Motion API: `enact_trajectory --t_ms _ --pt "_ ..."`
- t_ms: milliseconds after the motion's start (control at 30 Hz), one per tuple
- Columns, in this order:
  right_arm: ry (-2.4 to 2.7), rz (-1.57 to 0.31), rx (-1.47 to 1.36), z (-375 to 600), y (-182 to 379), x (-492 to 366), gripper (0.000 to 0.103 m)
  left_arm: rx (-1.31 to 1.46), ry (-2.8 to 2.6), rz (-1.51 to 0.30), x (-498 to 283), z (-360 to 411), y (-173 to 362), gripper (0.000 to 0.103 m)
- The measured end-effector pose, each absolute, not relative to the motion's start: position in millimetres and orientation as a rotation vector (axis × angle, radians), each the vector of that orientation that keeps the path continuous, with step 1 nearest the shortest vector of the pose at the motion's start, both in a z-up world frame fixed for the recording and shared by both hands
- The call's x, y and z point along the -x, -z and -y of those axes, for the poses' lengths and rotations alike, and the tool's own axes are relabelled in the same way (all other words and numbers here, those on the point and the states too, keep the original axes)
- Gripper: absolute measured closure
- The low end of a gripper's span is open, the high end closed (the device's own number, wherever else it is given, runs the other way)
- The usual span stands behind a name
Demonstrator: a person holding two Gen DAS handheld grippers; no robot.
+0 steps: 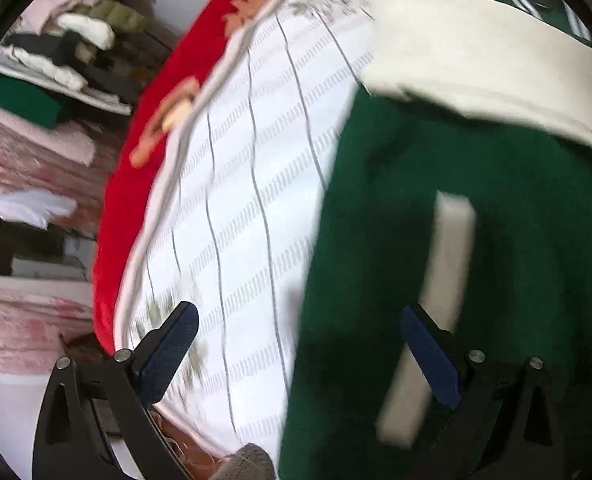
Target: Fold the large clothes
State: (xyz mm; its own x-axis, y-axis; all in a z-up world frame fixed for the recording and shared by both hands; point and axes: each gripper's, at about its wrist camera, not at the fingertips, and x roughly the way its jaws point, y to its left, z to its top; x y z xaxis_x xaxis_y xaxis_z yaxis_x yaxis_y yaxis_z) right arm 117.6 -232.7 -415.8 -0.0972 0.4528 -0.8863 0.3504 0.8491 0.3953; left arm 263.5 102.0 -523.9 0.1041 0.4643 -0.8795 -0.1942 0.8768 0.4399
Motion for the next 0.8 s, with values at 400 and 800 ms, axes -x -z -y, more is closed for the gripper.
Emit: enact_trajectory --t_ms 400,800 --pt "0.095 -1.487 -0.712 387 412 -110 0.024 -0.283 -0.624 -1.341 -368 -140 578 0.000" --pt "0.139 -1.146 -1.029 520 348 -56 0.024 -0.232 -0.452 -1.271 -331 -82 500 0.000"
